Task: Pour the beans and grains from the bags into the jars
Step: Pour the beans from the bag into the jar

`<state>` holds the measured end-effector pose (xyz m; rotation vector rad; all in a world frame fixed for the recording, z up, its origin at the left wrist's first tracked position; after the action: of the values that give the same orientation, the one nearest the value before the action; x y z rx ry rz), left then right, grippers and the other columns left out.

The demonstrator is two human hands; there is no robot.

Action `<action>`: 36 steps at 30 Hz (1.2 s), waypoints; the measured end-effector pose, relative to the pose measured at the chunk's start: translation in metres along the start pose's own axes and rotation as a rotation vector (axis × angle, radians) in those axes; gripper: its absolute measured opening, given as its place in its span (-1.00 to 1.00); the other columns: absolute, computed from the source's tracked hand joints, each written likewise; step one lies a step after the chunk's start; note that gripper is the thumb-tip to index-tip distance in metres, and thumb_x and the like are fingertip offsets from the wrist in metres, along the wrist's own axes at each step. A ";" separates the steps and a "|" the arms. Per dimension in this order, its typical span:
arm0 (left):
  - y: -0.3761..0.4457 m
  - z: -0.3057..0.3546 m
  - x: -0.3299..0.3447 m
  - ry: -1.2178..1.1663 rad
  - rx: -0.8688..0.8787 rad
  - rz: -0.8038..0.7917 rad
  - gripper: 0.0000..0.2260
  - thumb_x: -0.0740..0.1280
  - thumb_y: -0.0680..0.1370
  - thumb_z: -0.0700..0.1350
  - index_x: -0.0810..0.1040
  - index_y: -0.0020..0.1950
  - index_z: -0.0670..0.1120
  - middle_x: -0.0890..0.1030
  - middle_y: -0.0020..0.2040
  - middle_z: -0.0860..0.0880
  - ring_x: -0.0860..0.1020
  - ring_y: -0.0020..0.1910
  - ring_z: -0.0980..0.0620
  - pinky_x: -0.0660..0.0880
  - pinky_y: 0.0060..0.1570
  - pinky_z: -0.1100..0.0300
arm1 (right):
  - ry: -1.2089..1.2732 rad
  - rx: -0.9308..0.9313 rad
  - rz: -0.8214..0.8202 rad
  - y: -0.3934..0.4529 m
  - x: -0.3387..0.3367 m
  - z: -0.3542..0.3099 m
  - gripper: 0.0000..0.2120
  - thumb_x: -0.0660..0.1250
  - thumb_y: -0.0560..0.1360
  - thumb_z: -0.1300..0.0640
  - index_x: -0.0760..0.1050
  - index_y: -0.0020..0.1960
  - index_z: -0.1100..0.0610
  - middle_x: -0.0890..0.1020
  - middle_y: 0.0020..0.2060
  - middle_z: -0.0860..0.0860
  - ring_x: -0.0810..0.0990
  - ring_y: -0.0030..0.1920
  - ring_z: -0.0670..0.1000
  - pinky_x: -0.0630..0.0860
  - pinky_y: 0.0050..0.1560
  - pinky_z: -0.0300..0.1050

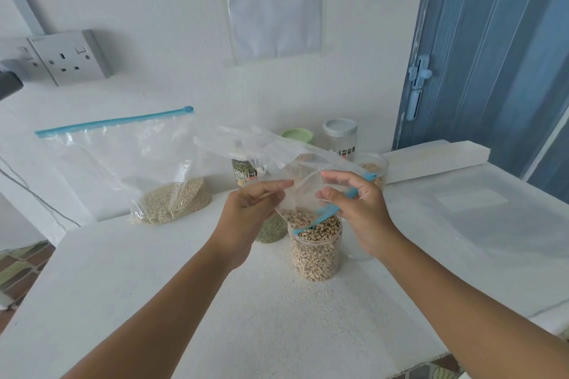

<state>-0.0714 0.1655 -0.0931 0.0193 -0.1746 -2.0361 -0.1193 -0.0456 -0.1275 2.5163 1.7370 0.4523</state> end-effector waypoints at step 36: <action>0.006 0.001 0.016 0.111 0.044 -0.012 -0.74 0.39 0.60 -0.34 0.78 -0.01 0.00 0.74 0.15 -0.02 0.63 0.24 -0.24 0.53 0.36 -0.19 | 0.045 -0.016 0.038 -0.001 -0.006 -0.013 -0.65 0.52 0.46 0.38 0.67 0.17 0.07 0.75 0.00 -0.20 0.75 0.02 -0.03 0.68 0.14 -0.01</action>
<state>-0.0732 0.1485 -0.0900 0.1606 -0.1501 -2.0374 -0.1258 -0.0525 -0.1170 2.5509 1.6960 0.5267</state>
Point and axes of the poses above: each hand's wrist, its own y-axis towards the middle knuckle, its own x-axis out of the palm, z = x × y, the point moved 2 cm from there along y, towards the middle knuckle
